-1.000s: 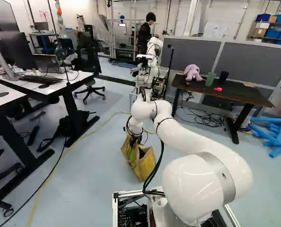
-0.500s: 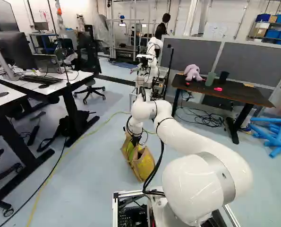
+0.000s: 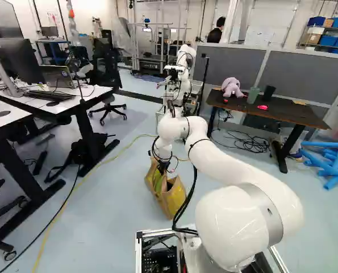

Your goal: Pick up the bag on the ground and place it on the table

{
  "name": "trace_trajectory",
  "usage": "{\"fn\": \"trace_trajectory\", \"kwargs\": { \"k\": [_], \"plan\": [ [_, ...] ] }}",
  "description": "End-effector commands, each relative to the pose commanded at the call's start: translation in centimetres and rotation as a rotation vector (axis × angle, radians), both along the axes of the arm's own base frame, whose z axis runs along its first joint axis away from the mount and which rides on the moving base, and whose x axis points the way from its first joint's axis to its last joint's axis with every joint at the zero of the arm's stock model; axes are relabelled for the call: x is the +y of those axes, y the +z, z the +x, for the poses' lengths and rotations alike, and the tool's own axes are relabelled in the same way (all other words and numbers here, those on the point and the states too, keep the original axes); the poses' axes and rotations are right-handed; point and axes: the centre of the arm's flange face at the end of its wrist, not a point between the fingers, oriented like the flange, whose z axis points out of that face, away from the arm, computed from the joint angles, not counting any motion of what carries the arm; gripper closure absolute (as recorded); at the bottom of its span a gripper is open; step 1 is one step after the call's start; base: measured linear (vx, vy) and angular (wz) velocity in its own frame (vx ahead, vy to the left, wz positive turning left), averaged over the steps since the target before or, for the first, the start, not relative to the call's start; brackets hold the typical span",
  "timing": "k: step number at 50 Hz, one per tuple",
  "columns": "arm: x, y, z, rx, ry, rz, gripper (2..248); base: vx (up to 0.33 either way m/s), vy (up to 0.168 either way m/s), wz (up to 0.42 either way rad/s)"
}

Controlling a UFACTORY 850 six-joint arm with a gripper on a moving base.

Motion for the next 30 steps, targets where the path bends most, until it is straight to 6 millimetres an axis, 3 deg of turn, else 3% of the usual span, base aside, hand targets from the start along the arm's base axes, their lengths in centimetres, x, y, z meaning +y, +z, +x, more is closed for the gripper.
{"fn": "trace_trajectory", "kwargs": {
  "k": [30],
  "plan": [
    [0.0,4.5,-0.1,0.022,-0.009,0.002,228,0.0,0.0,0.0]
  ]
}}
